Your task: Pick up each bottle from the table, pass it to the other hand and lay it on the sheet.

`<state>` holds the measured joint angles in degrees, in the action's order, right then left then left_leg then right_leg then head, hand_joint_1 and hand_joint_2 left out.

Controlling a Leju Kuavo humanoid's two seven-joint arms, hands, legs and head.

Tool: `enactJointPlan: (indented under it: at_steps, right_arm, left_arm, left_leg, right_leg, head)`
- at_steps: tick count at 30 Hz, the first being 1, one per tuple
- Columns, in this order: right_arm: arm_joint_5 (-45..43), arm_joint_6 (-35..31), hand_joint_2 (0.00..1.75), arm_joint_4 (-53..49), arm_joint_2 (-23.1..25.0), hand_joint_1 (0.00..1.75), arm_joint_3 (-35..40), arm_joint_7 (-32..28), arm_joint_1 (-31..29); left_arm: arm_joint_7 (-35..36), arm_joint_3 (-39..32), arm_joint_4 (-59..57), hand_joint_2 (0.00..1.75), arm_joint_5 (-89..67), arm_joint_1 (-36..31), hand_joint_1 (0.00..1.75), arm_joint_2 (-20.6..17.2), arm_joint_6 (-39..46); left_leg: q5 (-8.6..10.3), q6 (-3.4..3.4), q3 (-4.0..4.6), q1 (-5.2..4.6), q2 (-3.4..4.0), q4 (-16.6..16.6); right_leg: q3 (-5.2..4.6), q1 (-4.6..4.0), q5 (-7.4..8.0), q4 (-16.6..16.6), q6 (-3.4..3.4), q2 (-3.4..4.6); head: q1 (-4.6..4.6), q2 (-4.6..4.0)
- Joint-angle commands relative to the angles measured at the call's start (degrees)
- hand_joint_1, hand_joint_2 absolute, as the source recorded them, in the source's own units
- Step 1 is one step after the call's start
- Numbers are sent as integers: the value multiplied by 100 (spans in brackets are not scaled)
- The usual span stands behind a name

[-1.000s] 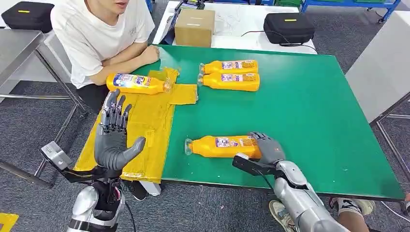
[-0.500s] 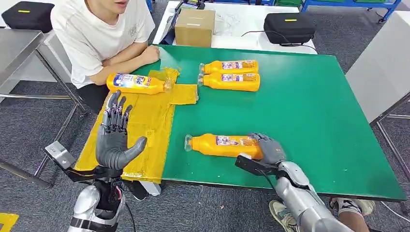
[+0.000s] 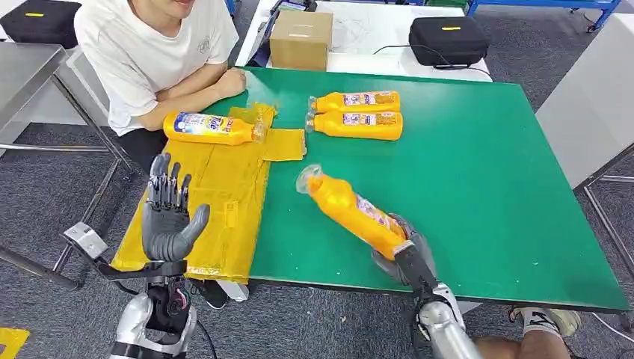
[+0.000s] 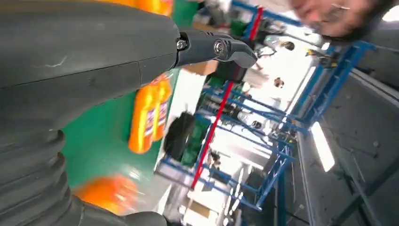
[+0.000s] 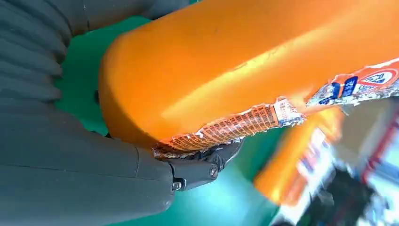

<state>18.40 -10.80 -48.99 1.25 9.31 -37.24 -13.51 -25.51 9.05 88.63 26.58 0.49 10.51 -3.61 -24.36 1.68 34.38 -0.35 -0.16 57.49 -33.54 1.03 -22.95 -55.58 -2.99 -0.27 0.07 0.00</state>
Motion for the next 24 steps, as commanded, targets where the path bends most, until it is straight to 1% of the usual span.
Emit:
enactJointPlan:
  at_steps: [1,2,3,5,7,9,11,13,14,15,16,17,19,20,22,24]
  right_arm:
    - [-577,97,175,-1821,592,175,-771,-145,694]
    - [-577,97,175,-1821,592,175,-771,-145,694]
    - [-590,97,175,-1801,582,175,-779,-152,690]
    - [-785,156,175,-1830,648,175,-839,-276,698]
    - [-851,197,175,-1922,710,175,-783,-276,754]
    - [-897,256,175,-1970,808,175,-676,-276,799]
    - [-803,403,175,-1766,823,175,-395,-272,709]
    - [-746,416,175,-1688,839,175,-286,-274,671]
    - [-533,479,175,-1497,781,175,18,-247,566]
    - [-427,530,175,-1422,800,175,195,-249,530]
    - [-255,575,175,-1335,813,175,435,-241,485]
    - [-50,557,175,-1219,873,175,724,-232,426]
    - [257,437,175,-1072,955,175,1149,-269,321]
    - [311,361,175,-989,1031,175,1332,-275,262]
    - [363,277,175,-785,1107,175,1602,-232,130]
    - [343,255,175,-553,1165,175,1759,-222,-1]
  left_arm:
    - [-117,20,-239,175,-44,640,0,1,-572]
    - [-117,20,-239,175,-44,640,0,1,-572]
    - [-104,16,-230,175,-34,618,0,14,-569]
    - [-121,198,-244,175,-253,661,0,-130,-827]
    - [-255,341,-312,175,-642,777,0,-158,-828]
    - [-167,511,-474,175,-690,852,0,-96,-867]
    - [-171,786,-629,175,-903,827,0,-132,-845]
    - [-217,864,-668,175,-973,804,0,-135,-821]
    - [-251,999,-729,175,-1029,731,0,-195,-832]
    - [-244,1042,-769,175,-1028,688,0,-204,-849]
    - [-215,1056,-817,175,-1009,647,0,-188,-838]
    - [-196,1064,-880,175,-995,568,0,-158,-818]
    - [-188,1061,-936,175,-978,441,0,-103,-814]
    - [-170,1070,-945,175,-951,370,0,-65,-826]
    - [-126,1172,-911,175,-953,306,0,-70,-904]
    - [-107,1238,-901,175,-962,283,0,-66,-932]
  left_leg:
    - [-13,-9,-13,1,5,-4]
    - [-6,-6,3,0,3,-2]
    - [-14,-11,-4,3,4,0]
    - [-4,-6,19,0,-2,-1]
    - [-8,-10,12,0,2,-2]
    - [-13,-13,2,1,8,-2]
    - [-12,-12,1,1,7,-5]
    - [-8,-11,5,1,6,-6]
    - [-5,-7,13,-2,5,-5]
    - [-11,-12,1,3,12,-5]
    - [-7,-9,9,1,10,-5]
    - [-13,-14,-3,5,16,-4]
    - [-7,-10,9,4,18,-4]
    - [-13,-16,-1,9,26,-3]
    - [-6,-11,13,6,17,-3]
    - [-8,-14,5,9,16,-4]
  right_leg:
    - [10,-1,-15,1,11,5]
    - [-5,1,-9,0,8,4]
    - [3,-3,-16,-1,14,5]
    - [-21,1,-7,1,9,-1]
    - [-16,2,-10,1,12,3]
    - [-9,1,-14,0,16,10]
    - [-7,1,-13,2,16,8]
    - [-11,0,-9,6,13,7]
    - [-18,3,-6,4,9,6]
    - [-8,-2,-10,4,15,12]
    - [-15,0,-6,5,11,10]
    - [-5,-5,-10,5,17,17]
    - [-16,-3,-4,4,12,19]
    - [-8,-8,-7,3,18,27]
    - [-20,-6,-3,2,13,18]
    - [-12,-8,-6,4,16,16]
  head:
    - [0,0]
    - [0,0]
    - [0,0]
    - [0,0]
    - [0,0]
    - [0,0]
    - [0,0]
    - [0,0]
    - [-2,0]
    - [0,0]
    - [0,0]
    - [0,0]
    - [2,0]
    - [0,0]
    - [0,0]
    - [0,0]
